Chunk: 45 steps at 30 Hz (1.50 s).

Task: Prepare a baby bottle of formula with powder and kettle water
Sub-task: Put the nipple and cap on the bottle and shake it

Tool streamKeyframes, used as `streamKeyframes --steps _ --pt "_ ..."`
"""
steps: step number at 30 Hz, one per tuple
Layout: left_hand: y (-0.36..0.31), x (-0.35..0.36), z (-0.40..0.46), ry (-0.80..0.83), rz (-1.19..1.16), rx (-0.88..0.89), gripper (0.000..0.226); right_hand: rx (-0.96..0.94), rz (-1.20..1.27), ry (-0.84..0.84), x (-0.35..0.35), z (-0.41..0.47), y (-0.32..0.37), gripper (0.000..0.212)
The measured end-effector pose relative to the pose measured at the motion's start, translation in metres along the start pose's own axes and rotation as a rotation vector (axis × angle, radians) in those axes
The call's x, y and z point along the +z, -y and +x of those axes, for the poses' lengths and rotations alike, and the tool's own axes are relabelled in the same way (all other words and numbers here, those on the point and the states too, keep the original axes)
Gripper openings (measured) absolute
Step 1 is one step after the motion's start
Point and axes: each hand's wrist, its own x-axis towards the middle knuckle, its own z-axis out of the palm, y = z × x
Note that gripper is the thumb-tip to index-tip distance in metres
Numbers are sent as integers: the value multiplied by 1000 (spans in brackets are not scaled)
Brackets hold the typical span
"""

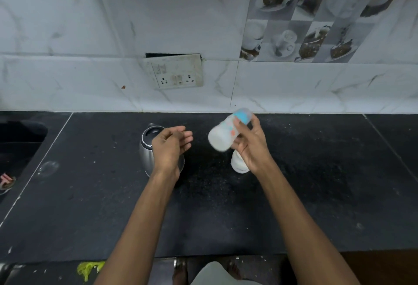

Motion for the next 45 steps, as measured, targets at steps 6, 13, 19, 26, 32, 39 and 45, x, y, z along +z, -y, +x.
streamKeyframes --steps 6,13,19,26,32,39,45 --pt "2 0 0 -9 -1 -8 18 -3 -37 48 0 3 5 63" --pt "3 -1 0 6 3 -6 18 -14 -46 85 2 9 11 64" --pt "8 -2 0 -4 2 -24 18 -38 90 -45 4 5 0 67" --pt "8 3 -2 6 5 -30 17 -1 -26 158 2 0 0 73" --pt "6 3 0 5 9 -20 17 -44 -5 183 0 6 4 72" --pt "5 -1 -1 4 13 -19 18 51 328 18 6 13 3 38" --pt "6 3 -1 3 14 -23 18 251 498 -16 7 14 -6 58"
